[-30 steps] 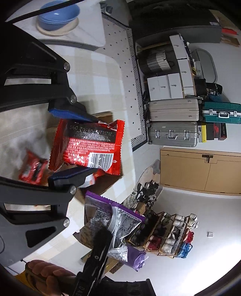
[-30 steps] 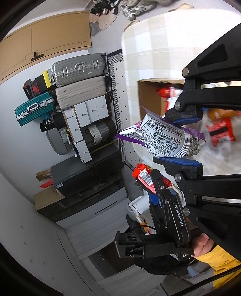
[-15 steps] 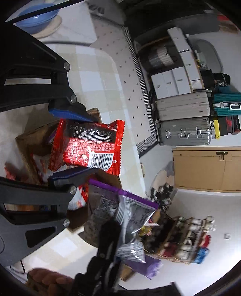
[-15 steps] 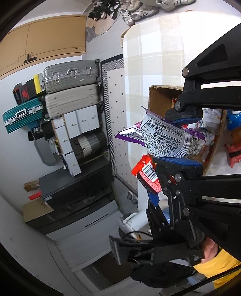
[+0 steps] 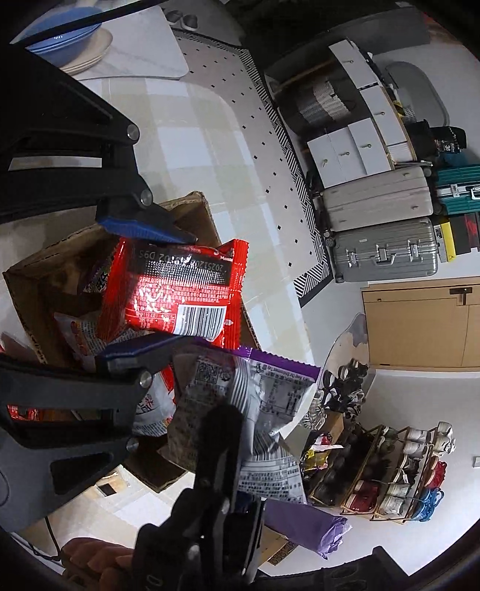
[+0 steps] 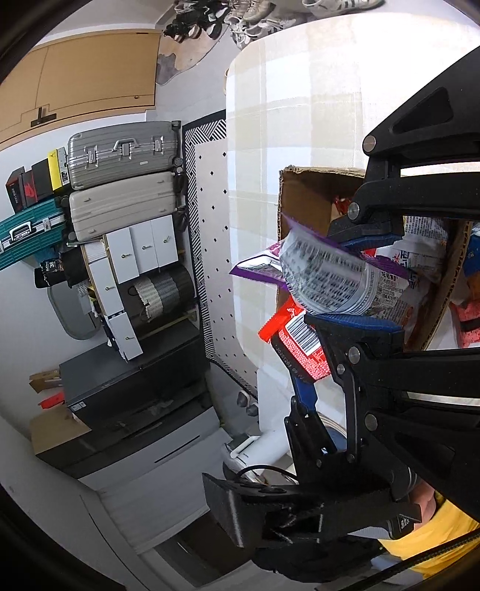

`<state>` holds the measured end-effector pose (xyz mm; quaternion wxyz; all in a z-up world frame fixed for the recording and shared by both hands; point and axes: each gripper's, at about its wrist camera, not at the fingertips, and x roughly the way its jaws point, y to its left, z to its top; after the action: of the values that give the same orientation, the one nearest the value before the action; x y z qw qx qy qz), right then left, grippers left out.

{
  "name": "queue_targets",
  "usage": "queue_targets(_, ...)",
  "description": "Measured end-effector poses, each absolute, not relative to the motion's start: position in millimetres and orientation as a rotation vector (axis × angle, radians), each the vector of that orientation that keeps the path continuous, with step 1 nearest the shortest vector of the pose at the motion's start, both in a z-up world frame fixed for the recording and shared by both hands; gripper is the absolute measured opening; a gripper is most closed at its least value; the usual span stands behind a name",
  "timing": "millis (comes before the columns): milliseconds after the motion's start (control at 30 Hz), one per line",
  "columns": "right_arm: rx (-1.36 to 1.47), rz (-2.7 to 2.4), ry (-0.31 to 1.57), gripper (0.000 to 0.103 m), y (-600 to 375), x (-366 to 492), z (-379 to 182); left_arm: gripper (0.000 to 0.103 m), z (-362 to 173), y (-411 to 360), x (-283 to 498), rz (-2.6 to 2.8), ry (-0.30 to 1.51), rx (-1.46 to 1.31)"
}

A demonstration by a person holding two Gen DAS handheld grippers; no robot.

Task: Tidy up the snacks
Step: 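Open both grippers to drop the two bags into the box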

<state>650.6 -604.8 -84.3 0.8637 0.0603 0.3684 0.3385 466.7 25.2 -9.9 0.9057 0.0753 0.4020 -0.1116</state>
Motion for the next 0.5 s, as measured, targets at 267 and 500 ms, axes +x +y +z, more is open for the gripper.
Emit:
queue_targets(267, 0.123, 0.711, 0.783, 0.029, -603, 653, -88, 0.042, -28, 19, 463, -0.244, 0.847, 0.166)
queue_targets(500, 0.123, 0.717, 0.783, 0.029, -603, 650, -88, 0.042, -37, 21, 458, -0.240, 0.851, 0.166)
